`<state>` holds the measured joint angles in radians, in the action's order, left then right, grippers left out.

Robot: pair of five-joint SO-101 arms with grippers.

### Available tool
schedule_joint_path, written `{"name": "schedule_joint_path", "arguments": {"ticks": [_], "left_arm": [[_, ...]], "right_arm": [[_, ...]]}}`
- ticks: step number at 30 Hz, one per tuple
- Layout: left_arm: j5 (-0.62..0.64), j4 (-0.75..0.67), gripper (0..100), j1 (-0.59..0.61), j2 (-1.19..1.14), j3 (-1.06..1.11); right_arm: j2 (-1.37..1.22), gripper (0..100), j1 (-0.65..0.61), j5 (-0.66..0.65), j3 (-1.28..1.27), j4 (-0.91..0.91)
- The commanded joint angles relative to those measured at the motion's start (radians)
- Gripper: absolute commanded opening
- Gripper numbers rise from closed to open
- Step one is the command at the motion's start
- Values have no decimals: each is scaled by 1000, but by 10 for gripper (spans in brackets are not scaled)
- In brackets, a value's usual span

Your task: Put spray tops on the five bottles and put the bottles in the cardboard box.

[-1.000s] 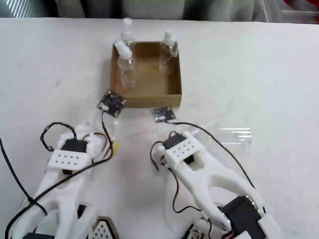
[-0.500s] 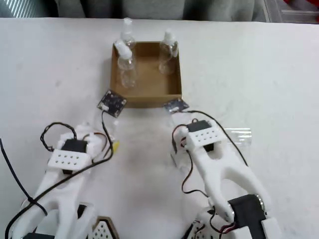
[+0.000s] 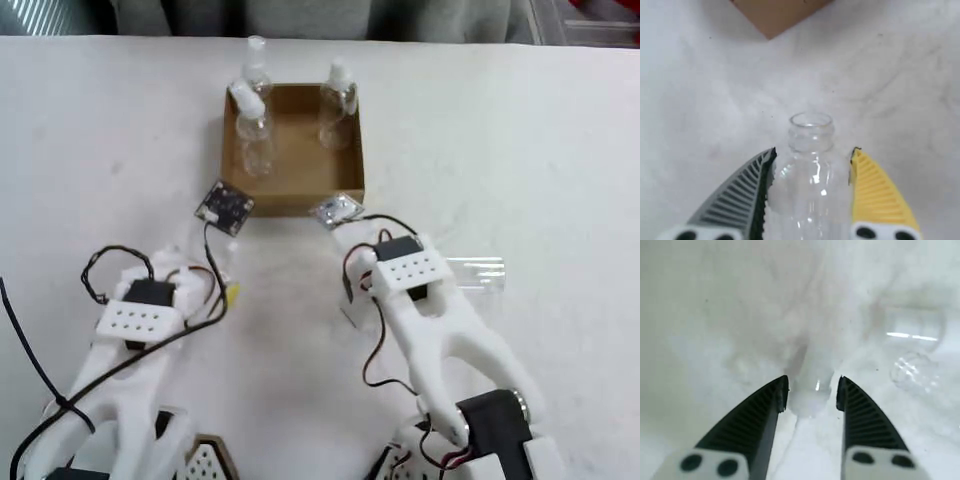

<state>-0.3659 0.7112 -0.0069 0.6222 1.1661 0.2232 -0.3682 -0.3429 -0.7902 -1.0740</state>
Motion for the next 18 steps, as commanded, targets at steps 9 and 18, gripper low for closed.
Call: {"name": "schedule_joint_path", "arguments": {"ticks": [9, 18], "left_arm": [[-11, -18, 109, -7, 21, 3], [-11, -18, 109, -8, 21, 3]], "right_arm": [[71, 149, -4, 2, 23, -94], [94, 149, 8, 6, -44, 25]]}}
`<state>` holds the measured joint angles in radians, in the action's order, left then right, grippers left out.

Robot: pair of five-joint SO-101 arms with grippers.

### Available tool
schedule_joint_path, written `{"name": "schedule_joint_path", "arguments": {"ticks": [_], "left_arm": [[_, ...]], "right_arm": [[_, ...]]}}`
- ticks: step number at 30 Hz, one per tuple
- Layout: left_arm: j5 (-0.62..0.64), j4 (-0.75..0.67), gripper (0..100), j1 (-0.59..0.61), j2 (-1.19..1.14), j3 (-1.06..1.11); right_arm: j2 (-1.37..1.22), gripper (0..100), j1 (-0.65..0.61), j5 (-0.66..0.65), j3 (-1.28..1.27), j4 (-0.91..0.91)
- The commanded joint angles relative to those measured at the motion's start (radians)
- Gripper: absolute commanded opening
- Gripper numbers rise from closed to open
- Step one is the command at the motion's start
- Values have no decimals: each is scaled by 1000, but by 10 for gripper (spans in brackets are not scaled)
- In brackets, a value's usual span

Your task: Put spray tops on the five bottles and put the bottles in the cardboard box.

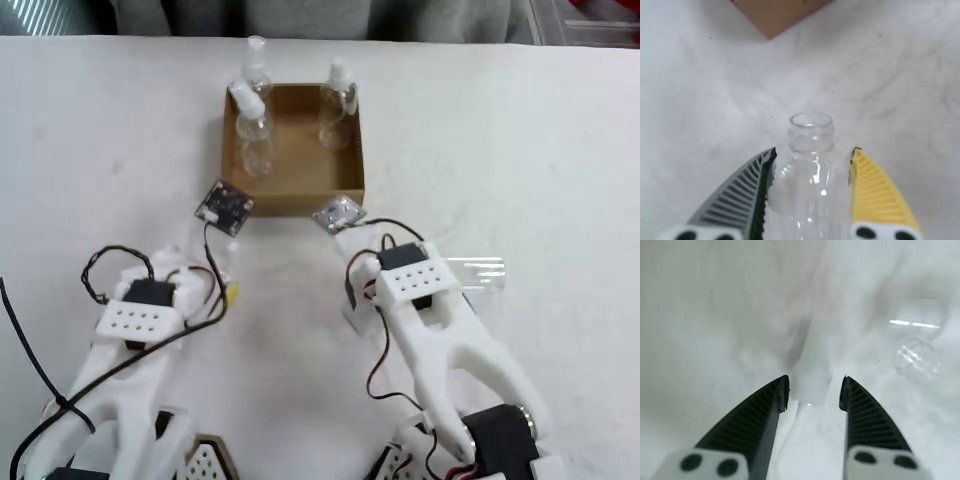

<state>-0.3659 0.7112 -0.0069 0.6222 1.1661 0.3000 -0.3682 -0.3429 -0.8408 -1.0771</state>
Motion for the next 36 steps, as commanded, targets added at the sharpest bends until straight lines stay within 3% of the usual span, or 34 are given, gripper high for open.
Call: {"name": "schedule_joint_path", "arguments": {"ticks": [1, 24, 30, 36], "left_arm": [[-11, -18, 109, -10, 21, 3], [-11, -15, 109, -7, 21, 3], [-11, -14, 109, -7, 21, 3], [-11, -14, 109, -5, 21, 3]], "right_arm": [[5, 149, 7, 6, 6, 38], [-168, 148, -8, 6, 57, 77], [-171, 9, -7, 6, 55, 96], [-110, 17, 67, 35, 124, 8]]}}
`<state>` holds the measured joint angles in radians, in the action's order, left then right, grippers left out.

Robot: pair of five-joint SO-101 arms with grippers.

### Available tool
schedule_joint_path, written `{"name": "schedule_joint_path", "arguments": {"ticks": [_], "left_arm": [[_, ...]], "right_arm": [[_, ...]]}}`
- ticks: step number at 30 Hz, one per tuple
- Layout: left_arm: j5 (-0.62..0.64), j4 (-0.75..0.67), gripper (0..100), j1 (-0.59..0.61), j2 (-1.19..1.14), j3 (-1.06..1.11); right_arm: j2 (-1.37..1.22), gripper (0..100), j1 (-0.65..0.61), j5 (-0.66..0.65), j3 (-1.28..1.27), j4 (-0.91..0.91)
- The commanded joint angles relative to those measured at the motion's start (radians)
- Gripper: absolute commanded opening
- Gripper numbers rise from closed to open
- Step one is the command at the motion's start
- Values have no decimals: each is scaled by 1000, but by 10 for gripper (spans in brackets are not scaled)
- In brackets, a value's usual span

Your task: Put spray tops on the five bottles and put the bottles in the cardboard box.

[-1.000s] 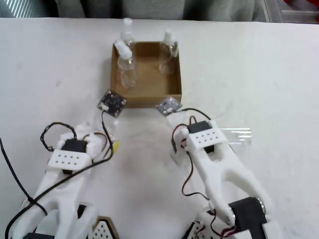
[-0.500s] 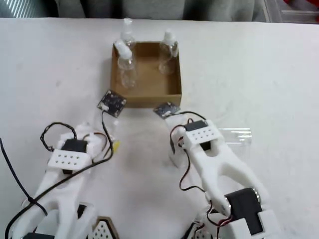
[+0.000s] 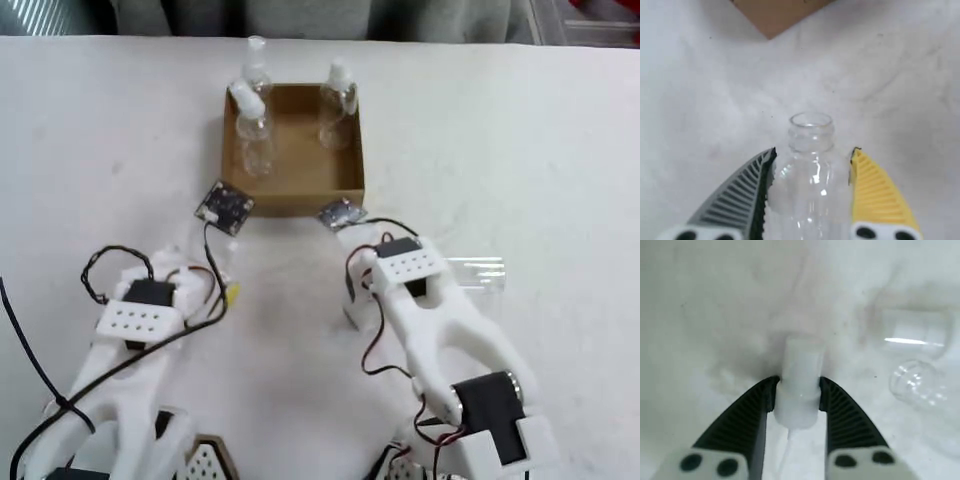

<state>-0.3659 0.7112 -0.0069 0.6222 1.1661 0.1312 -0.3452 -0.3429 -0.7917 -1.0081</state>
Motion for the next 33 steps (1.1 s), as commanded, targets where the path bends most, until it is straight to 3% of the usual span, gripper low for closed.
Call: {"name": "schedule_joint_path", "arguments": {"ticks": [1, 5, 11, 18, 26, 33], "left_arm": [[-11, -14, 109, -5, 21, 3], [-11, -15, 109, -8, 21, 3], [-11, -17, 109, -5, 21, 3], [-5, -17, 109, -1, 28, 2], [32, -44, 109, 59, 105, 18], [60, -97, 110, 64, 311, 140]], "right_arm": [[84, 17, 56, 69, 106, -94], [185, 17, 65, 206, 219, -182], [254, 17, -18, 382, 325, -130], [252, 17, -96, 388, 328, -36], [260, 17, -97, 405, 382, 42], [260, 17, -96, 746, 440, 153]]}}
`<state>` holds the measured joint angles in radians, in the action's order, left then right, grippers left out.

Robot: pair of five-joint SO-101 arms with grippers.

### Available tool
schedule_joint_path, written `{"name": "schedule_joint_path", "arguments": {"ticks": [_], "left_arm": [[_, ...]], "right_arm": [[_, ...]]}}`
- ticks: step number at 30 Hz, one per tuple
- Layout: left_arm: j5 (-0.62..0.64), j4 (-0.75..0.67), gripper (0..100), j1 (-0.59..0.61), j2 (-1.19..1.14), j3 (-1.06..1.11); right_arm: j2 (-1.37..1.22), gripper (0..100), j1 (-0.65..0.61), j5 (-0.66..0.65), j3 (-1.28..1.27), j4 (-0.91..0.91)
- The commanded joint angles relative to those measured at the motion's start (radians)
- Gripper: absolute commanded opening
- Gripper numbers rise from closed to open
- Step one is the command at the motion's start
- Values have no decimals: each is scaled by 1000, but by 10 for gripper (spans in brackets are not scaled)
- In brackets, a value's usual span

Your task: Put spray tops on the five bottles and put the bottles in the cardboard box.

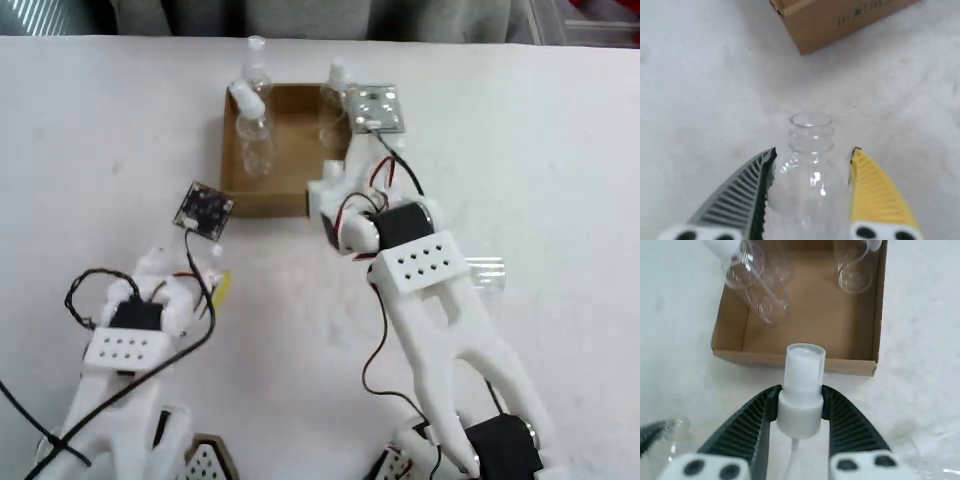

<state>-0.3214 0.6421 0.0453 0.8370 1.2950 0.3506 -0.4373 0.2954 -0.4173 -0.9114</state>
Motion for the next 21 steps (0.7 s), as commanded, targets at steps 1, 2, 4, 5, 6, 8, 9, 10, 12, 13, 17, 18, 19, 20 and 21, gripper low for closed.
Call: {"name": "schedule_joint_path", "arguments": {"ticks": [1, 2, 4, 5, 6, 8, 9, 10, 12, 13, 17, 18, 19, 20, 21], "left_arm": [[15, -26, 110, 12, 127, 25], [15, -26, 110, 12, 156, 38], [15, -25, 110, 12, 208, 60], [15, -21, 110, 12, 232, 69], [15, -21, 110, 12, 255, 78], [15, -21, 110, 12, 302, 97], [15, -21, 110, 12, 323, 106], [15, -21, 110, 12, 344, 115], [17, -21, 110, 12, 386, 130], [17, -21, 110, 12, 406, 140], [31, -21, 110, 12, 492, 173], [58, -25, 110, 12, 515, 183], [91, -26, 110, 13, 539, 192], [114, -26, 110, 13, 567, 201], [133, -26, 110, 13, 596, 212]], "right_arm": [[41, 17, -4, 120, 77, 71], [41, 17, -2, 129, 91, 82], [41, 17, -1, 132, 124, 88], [41, 17, -1, 133, 140, 88], [41, 17, -1, 133, 157, 88], [42, 17, -2, 133, 195, 88], [42, 17, -4, 133, 221, 88], [42, 17, -4, 133, 250, 88], [42, 17, -5, 133, 315, 88], [42, 17, -4, 133, 350, 88], [41, 17, -2, 133, 485, 88], [41, 17, -5, 133, 511, 88], [41, 17, -7, 133, 531, 88], [41, 17, -8, 133, 548, 88], [41, 17, -8, 133, 560, 88]]}}
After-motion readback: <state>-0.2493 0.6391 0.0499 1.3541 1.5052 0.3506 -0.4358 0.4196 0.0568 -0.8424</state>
